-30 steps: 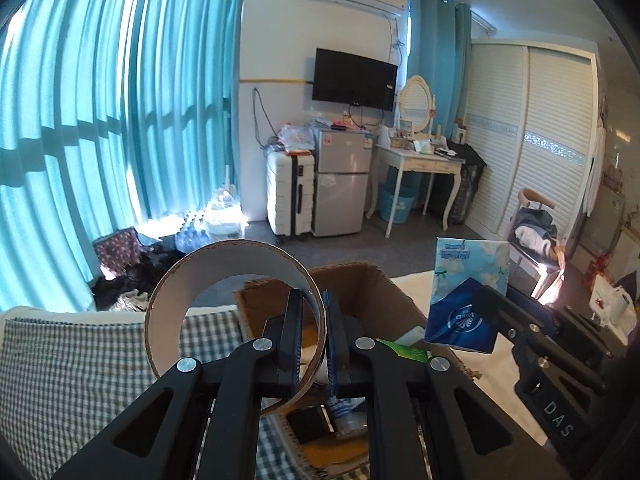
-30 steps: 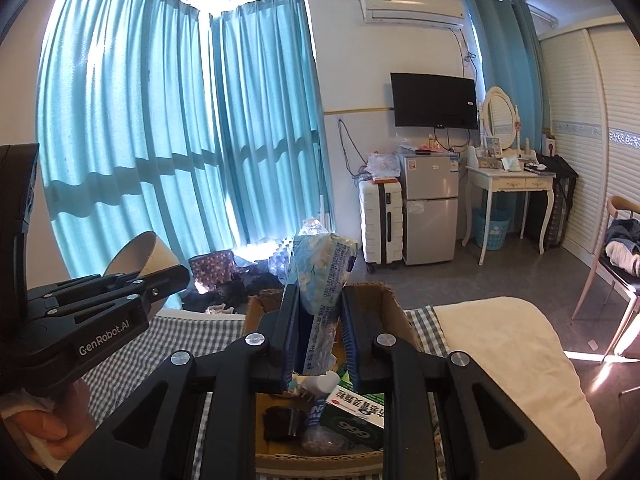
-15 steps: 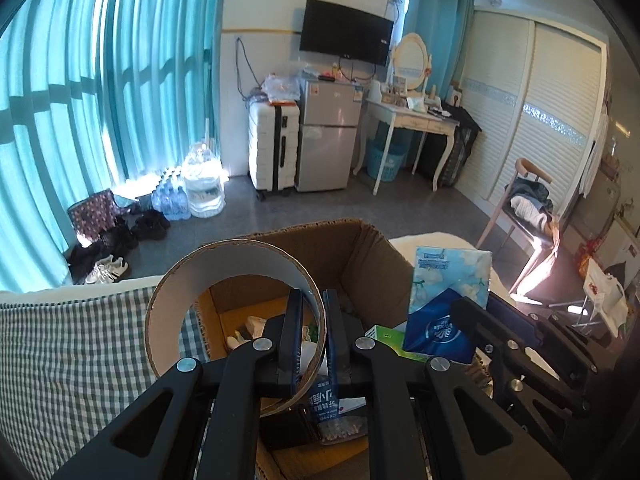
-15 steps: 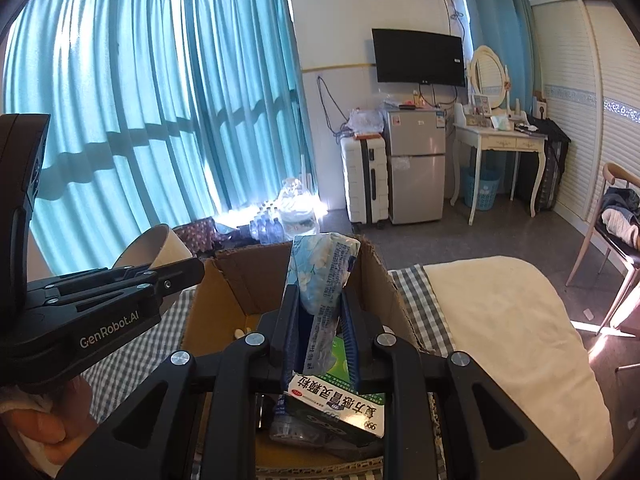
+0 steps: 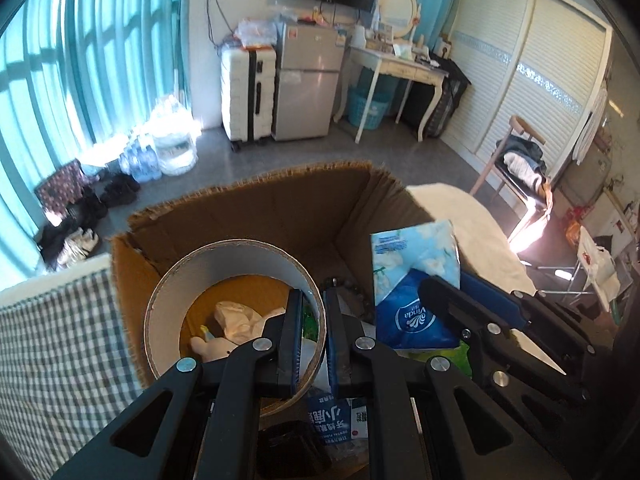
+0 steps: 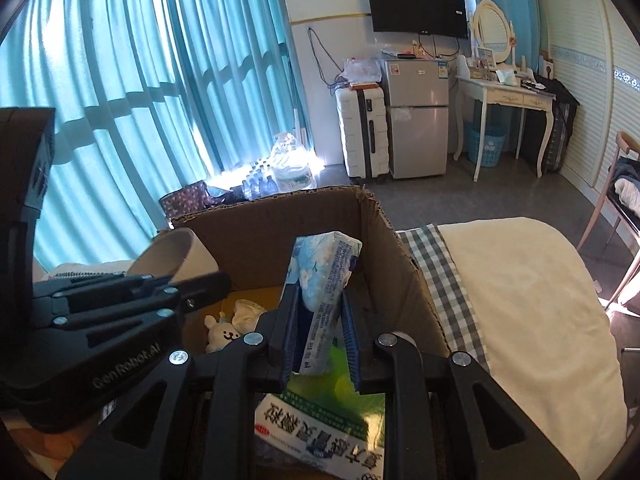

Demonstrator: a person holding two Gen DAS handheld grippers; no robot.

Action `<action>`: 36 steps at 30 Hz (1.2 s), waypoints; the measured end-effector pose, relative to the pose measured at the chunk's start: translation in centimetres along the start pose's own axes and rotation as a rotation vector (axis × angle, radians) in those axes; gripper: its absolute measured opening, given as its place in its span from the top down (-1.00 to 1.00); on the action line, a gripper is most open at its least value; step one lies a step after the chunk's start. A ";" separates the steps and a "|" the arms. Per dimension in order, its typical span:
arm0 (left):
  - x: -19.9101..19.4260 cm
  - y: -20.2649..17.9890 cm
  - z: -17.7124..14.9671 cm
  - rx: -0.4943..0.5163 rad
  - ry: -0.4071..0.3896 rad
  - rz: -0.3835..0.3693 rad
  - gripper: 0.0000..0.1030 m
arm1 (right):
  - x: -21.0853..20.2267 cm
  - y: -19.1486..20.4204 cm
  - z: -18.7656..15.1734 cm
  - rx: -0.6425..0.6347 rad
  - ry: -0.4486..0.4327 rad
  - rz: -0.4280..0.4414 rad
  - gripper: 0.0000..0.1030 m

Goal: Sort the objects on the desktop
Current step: 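Lower both held items into the box and open both grippers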

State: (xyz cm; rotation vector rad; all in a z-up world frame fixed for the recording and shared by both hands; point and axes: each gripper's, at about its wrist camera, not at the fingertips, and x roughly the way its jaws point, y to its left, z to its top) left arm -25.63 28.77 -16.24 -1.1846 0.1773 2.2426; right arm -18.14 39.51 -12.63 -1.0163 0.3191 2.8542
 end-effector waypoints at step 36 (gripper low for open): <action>-7.3 2.8 1.0 -0.088 -0.128 0.061 -0.71 | -3.8 2.2 1.6 -0.062 -0.098 -0.087 -0.32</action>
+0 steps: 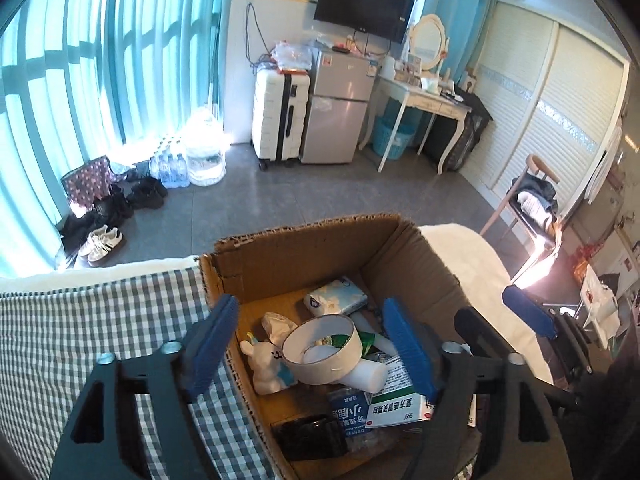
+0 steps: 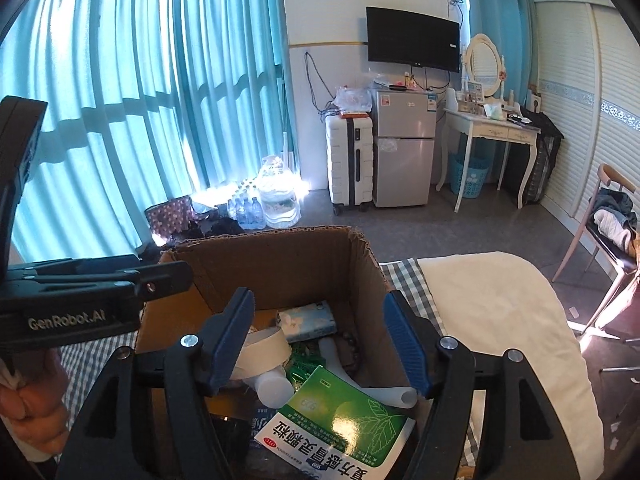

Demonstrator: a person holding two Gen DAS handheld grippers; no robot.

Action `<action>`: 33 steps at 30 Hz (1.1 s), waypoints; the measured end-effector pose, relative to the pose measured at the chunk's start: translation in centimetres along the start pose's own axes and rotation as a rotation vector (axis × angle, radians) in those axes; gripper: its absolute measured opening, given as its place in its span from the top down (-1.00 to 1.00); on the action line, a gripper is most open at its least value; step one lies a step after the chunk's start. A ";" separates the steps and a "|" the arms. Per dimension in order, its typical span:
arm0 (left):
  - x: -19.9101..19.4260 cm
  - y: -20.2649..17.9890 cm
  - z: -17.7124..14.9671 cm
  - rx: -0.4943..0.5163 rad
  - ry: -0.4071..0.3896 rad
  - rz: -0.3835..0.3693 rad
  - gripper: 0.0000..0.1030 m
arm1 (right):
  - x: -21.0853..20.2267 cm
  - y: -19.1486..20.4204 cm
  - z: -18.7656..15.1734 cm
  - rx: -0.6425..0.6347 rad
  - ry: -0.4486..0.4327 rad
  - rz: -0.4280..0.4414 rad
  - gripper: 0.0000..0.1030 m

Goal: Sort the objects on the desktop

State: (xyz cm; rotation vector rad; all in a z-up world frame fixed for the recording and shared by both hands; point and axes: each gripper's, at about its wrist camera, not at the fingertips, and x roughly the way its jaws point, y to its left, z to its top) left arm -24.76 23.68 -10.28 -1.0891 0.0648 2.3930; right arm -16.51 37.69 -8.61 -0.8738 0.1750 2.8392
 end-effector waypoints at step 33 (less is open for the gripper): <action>-18.1 7.1 -4.0 -0.038 -0.360 0.224 -1.00 | -8.4 4.8 1.0 -0.042 -0.133 0.090 -1.00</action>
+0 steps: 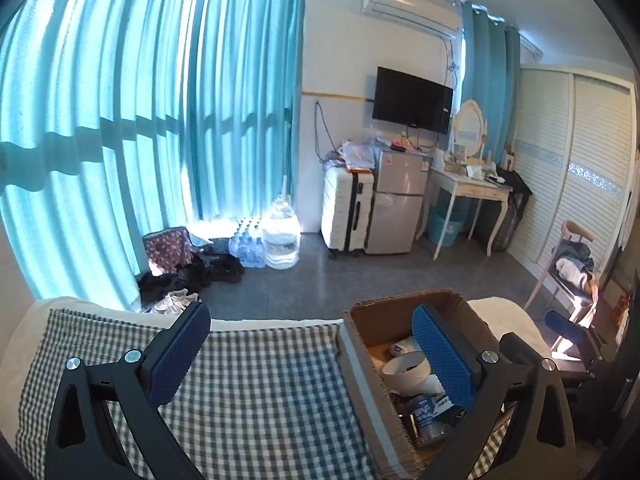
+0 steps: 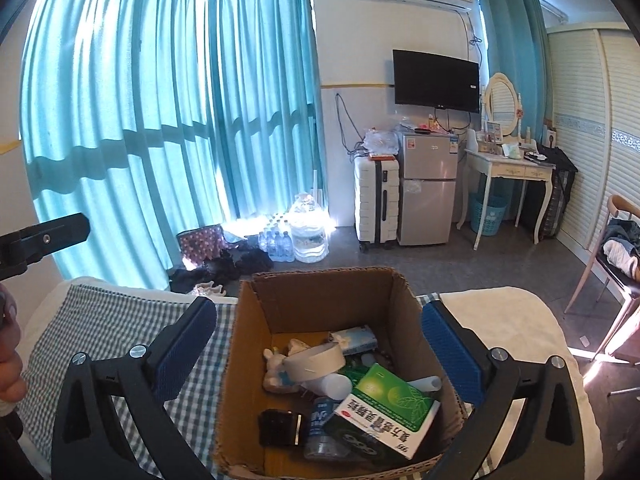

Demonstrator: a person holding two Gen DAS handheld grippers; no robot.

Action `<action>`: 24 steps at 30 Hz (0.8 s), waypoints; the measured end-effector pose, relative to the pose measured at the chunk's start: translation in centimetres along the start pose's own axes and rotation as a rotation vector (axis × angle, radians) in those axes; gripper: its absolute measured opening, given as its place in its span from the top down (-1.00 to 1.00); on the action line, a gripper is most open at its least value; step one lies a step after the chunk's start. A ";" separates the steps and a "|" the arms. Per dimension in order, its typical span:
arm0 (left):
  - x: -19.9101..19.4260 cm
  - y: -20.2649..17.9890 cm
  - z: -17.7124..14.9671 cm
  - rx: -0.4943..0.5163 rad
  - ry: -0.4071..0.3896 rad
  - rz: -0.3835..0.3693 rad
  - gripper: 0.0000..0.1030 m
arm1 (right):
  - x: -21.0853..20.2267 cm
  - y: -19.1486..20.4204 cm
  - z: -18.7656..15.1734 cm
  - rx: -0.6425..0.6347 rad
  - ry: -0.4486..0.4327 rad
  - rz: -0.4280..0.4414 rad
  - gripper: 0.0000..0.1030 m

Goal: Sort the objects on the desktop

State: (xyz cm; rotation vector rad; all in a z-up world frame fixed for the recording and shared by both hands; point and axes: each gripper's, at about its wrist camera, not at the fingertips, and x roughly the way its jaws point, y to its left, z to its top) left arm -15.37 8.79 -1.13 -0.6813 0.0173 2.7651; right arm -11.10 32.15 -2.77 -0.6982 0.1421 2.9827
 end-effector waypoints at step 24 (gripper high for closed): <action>-3.6 13.2 -5.4 -0.049 -0.026 0.199 -1.00 | 0.1 14.9 -2.4 -0.150 0.000 0.150 -1.00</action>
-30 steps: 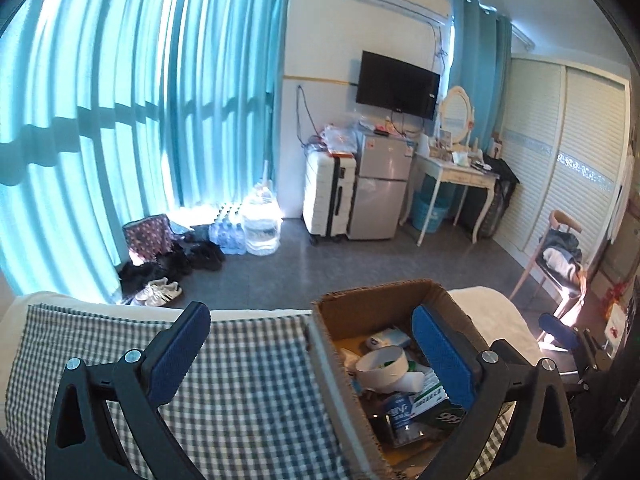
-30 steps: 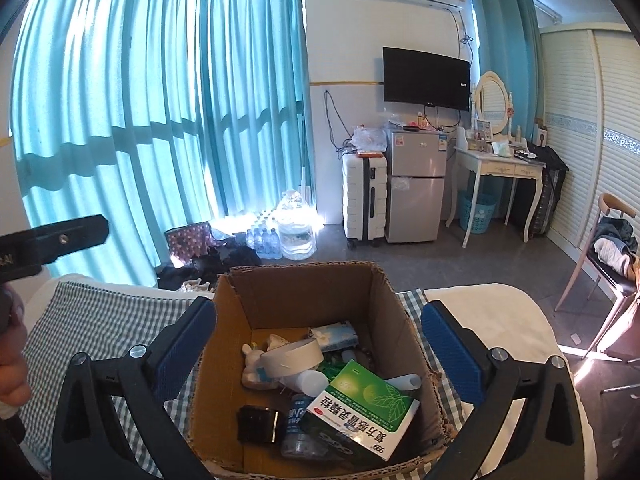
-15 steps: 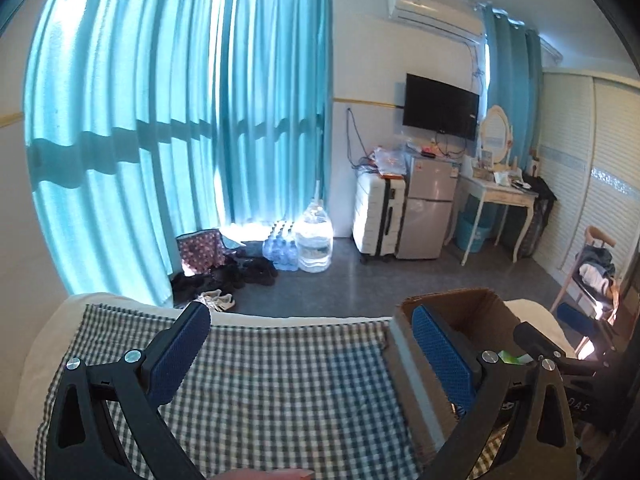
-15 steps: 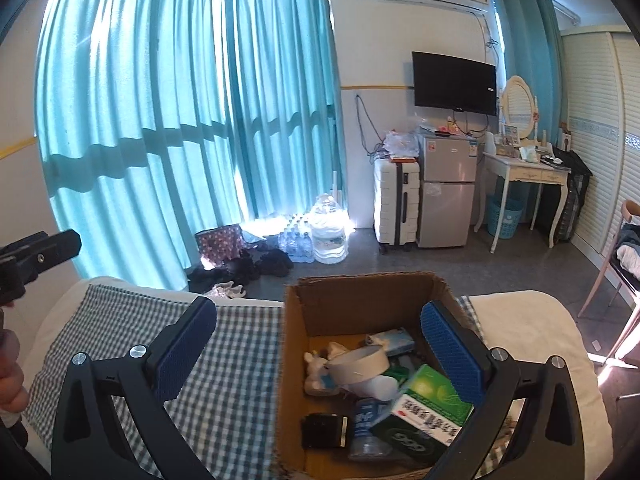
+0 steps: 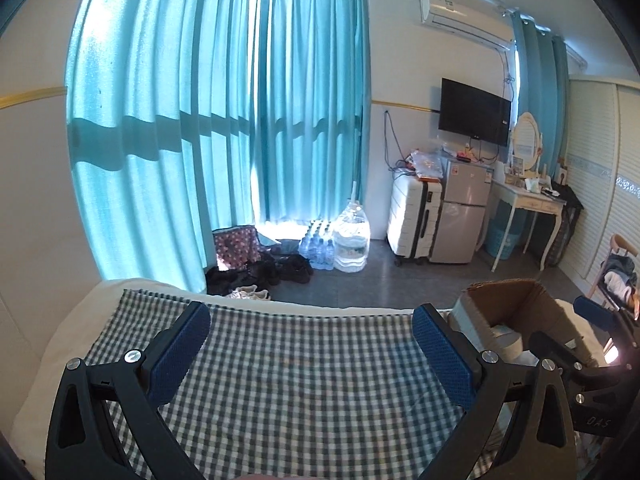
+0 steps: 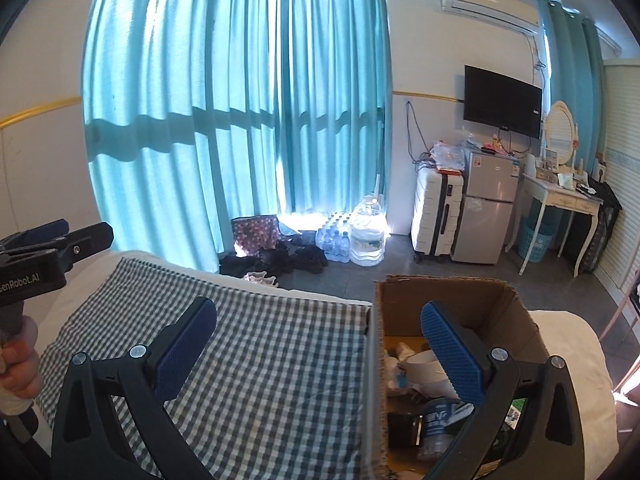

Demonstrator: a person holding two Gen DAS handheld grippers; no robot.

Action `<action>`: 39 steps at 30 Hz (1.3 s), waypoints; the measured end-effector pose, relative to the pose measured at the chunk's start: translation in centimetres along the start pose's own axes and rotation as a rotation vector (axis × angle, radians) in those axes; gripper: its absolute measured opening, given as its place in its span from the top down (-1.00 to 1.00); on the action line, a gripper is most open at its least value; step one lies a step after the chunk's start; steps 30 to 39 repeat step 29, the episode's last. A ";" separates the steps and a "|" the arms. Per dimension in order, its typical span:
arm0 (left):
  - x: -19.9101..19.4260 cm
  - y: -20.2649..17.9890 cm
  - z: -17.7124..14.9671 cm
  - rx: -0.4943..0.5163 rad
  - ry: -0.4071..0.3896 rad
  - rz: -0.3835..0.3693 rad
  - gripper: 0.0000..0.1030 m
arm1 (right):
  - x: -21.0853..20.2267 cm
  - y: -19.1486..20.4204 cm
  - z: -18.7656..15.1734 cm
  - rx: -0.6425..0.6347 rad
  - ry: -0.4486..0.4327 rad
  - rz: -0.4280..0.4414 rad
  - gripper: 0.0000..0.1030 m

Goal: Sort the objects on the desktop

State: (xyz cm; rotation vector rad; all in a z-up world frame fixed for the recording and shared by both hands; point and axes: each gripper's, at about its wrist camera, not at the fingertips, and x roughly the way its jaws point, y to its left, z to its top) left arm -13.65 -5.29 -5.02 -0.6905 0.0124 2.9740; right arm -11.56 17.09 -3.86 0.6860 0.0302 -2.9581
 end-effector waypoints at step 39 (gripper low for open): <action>3.1 1.8 -4.3 0.002 0.068 0.012 -1.00 | 2.5 0.8 -1.8 0.014 0.048 -0.048 -1.00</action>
